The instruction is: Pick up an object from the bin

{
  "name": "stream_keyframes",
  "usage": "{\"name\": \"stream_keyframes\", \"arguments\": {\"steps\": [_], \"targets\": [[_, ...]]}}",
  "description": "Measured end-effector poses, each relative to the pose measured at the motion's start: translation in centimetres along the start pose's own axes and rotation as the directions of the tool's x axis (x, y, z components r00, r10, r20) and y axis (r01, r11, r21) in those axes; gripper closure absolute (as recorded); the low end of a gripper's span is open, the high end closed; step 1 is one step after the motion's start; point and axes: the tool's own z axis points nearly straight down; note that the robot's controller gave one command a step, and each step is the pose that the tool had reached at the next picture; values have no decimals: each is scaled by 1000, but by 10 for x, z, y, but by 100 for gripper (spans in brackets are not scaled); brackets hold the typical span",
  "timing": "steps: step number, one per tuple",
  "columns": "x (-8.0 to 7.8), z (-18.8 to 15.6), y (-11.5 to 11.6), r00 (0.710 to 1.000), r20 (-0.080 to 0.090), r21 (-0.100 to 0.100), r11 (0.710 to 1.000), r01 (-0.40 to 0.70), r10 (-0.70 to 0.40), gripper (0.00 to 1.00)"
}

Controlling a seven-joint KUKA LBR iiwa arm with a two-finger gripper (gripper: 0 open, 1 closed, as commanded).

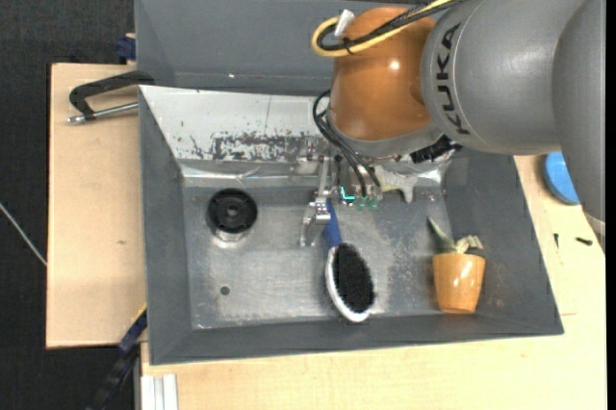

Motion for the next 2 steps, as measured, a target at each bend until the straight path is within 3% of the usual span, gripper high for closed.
{"name": "stream_keyframes", "arguments": {"steps": [1,2], "targets": [[-12,85,52,964,12,3,964,264,-264,0],[-13,78,132,975,16,-4,975,220,-220,0]]}}
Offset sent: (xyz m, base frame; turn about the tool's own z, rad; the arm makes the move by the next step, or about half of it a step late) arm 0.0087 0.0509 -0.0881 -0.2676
